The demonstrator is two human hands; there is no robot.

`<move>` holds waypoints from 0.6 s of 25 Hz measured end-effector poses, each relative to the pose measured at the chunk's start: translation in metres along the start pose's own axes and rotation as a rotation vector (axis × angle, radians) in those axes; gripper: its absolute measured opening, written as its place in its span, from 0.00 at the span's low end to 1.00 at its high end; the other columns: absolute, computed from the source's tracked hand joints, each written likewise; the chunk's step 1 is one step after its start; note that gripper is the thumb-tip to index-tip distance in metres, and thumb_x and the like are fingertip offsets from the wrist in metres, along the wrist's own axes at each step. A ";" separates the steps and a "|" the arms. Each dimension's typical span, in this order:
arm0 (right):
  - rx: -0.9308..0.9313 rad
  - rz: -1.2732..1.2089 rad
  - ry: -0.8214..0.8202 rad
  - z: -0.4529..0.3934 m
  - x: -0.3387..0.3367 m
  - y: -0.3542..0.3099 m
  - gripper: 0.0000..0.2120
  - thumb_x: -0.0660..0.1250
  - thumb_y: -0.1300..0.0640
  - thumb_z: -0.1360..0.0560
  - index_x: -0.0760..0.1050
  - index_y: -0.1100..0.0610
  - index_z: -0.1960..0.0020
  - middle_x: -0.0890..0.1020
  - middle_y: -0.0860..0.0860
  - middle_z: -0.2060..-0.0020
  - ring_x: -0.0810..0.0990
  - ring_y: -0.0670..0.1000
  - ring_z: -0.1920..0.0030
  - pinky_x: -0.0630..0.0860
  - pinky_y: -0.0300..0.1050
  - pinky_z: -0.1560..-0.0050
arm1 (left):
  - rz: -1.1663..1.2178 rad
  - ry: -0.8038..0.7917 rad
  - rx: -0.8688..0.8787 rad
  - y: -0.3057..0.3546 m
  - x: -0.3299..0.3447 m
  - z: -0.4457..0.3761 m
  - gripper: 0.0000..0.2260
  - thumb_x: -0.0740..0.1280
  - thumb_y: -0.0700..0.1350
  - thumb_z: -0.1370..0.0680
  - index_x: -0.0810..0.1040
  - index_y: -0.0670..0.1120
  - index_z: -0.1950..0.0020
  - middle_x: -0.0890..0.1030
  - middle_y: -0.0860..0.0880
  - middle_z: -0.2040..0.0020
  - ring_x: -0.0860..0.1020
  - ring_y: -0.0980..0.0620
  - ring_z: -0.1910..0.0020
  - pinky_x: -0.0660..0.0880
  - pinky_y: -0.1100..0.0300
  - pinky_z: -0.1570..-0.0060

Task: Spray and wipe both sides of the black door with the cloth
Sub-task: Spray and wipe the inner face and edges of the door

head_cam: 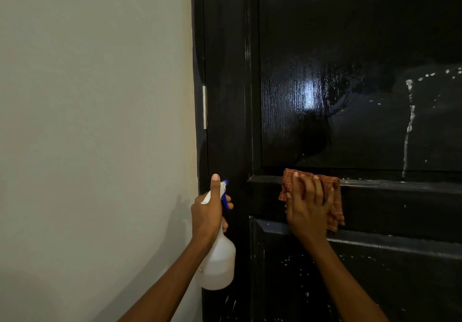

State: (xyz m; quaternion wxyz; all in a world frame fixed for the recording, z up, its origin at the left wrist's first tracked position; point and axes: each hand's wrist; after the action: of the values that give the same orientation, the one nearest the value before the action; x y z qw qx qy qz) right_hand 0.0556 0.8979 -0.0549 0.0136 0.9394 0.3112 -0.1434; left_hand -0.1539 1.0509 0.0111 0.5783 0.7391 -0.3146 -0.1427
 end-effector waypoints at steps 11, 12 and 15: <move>-0.416 -0.032 -0.122 -0.020 0.018 -0.033 0.33 0.66 0.45 0.22 0.63 0.54 0.21 0.66 0.56 0.22 0.59 0.57 0.21 0.51 0.61 0.21 | -0.060 0.047 0.040 -0.004 0.005 -0.003 0.29 0.56 0.65 0.21 0.81 0.41 0.50 0.84 0.43 0.59 0.81 0.49 0.68 0.74 0.63 0.76; -0.360 -0.040 -0.072 -0.016 0.013 -0.020 0.30 0.64 0.46 0.20 0.64 0.55 0.21 0.67 0.56 0.23 0.60 0.57 0.21 0.52 0.61 0.21 | -0.049 0.032 0.035 -0.005 0.006 -0.002 0.29 0.56 0.65 0.22 0.81 0.40 0.50 0.84 0.43 0.60 0.81 0.49 0.67 0.75 0.62 0.75; -0.089 -0.055 0.017 0.000 -0.002 0.006 0.27 0.61 0.49 0.19 0.67 0.55 0.22 0.67 0.56 0.24 0.62 0.59 0.22 0.52 0.63 0.22 | -0.017 -0.003 0.012 -0.004 0.007 0.000 0.31 0.56 0.67 0.25 0.81 0.40 0.51 0.84 0.43 0.60 0.81 0.48 0.66 0.75 0.61 0.74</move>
State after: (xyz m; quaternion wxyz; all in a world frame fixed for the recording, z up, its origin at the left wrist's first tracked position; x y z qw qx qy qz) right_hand 0.0574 0.8920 -0.0542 0.0490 0.9301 0.3431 -0.1217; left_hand -0.1468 1.0470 0.0085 0.5724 0.7448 -0.3099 -0.1469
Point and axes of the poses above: each hand's wrist, its own z-axis away from the middle knuckle, its own x-axis out of the palm, y = z × x
